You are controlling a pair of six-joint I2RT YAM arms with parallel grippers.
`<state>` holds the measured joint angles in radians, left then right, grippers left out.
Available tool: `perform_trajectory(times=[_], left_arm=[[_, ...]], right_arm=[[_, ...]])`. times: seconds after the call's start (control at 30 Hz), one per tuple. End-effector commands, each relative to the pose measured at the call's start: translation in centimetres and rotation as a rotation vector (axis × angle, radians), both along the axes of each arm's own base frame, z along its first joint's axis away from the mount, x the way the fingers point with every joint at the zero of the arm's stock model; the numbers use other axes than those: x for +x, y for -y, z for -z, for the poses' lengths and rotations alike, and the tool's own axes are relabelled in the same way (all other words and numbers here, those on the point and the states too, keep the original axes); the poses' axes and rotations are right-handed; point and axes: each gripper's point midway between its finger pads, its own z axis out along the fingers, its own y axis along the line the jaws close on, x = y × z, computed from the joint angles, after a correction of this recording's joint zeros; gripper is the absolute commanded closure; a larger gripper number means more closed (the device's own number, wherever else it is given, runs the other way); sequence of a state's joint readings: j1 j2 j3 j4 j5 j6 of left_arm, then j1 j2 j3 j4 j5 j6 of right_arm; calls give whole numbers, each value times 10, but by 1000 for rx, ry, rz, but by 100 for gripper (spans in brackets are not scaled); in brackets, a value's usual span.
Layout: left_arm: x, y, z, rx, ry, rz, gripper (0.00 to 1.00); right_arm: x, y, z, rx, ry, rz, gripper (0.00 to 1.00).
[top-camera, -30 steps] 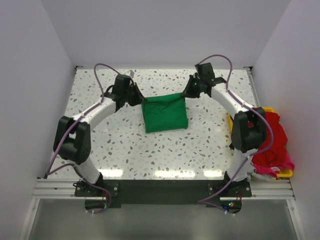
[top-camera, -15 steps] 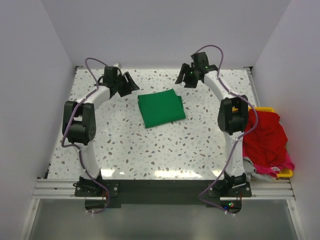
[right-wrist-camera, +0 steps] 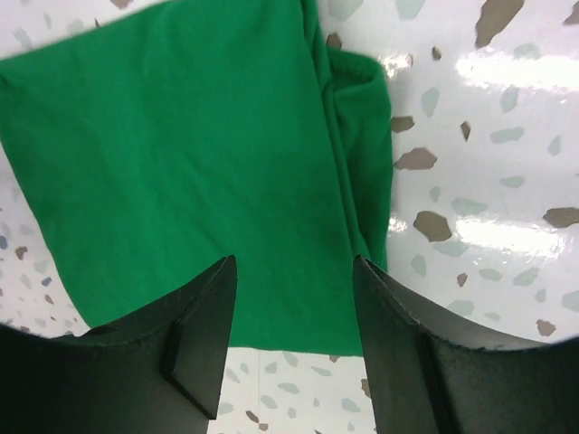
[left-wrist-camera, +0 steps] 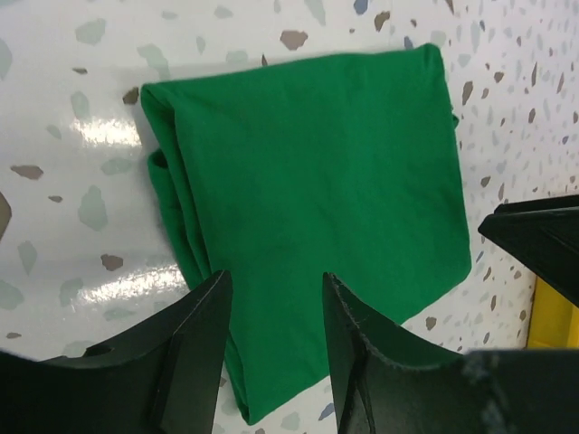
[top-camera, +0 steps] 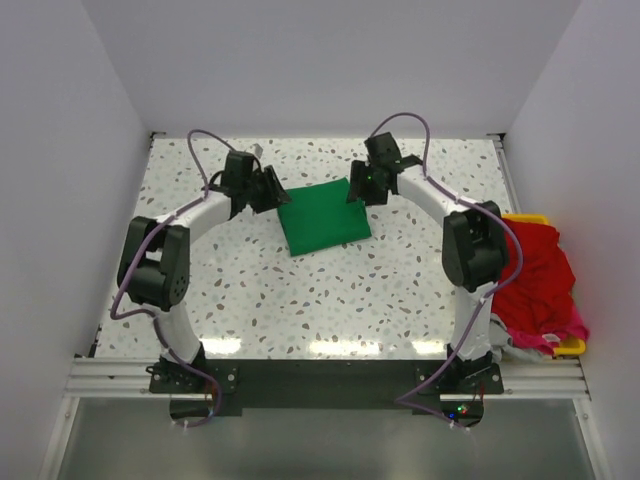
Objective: Fold and stack the t-shirts
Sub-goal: Neatly place the folded tshirt to the corner
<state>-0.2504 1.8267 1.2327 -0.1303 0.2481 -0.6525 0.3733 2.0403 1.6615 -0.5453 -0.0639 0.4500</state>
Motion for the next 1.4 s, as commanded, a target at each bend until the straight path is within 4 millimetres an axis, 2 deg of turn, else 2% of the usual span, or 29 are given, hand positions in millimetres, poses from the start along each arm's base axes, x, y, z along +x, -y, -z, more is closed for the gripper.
perform_trajectory(times=[0.0, 0.13, 0.3, 0.43, 0.57, 0.8, 0.87, 1.03, 1.13, 1.17, 1.2, 1.27, 1.3, 1.37], left_arm=[[-5, 3, 3, -11, 7, -5, 51], [-15, 10, 8, 4, 6, 18, 50], [-24, 7, 17, 23, -20, 22, 50], [-27, 4, 22, 44, -37, 26, 50], [-28, 1, 30, 71, -59, 31, 50], [-24, -6, 50, 135, -102, 19, 50], [-22, -9, 56, 157, -112, 10, 50], [-17, -5, 70, 178, -125, 14, 50], [-14, -1, 75, 177, -121, 26, 51], [-13, 1, 75, 180, -118, 28, 52], [-11, 2, 77, 183, -120, 32, 54], [-11, 3, 79, 200, -122, 33, 60], [-9, 6, 77, 203, -116, 35, 62], [-9, 4, 80, 219, -122, 24, 69]], right_arm=[[-3, 9, 14, -62, 6, 12, 44], [-18, 21, 38, -103, -39, 38, 49], [-36, 30, 66, -138, -104, 46, 53], [-46, 32, 77, -144, -135, 44, 57], [-53, 30, 76, -121, -146, 40, 62], [-63, 14, 58, -21, -126, 6, 62], [-66, 5, 46, 18, -110, -9, 61], [-67, 0, 27, 56, -74, -12, 58], [-67, 0, 2, 85, -27, 0, 48], [-67, -1, -14, 106, 5, -1, 46], [-70, 0, -22, 119, 19, 4, 44], [-75, -1, -39, 154, 47, 10, 42], [-81, 1, -56, 181, 85, 10, 42], [-88, 1, -70, 210, 111, 17, 42]])
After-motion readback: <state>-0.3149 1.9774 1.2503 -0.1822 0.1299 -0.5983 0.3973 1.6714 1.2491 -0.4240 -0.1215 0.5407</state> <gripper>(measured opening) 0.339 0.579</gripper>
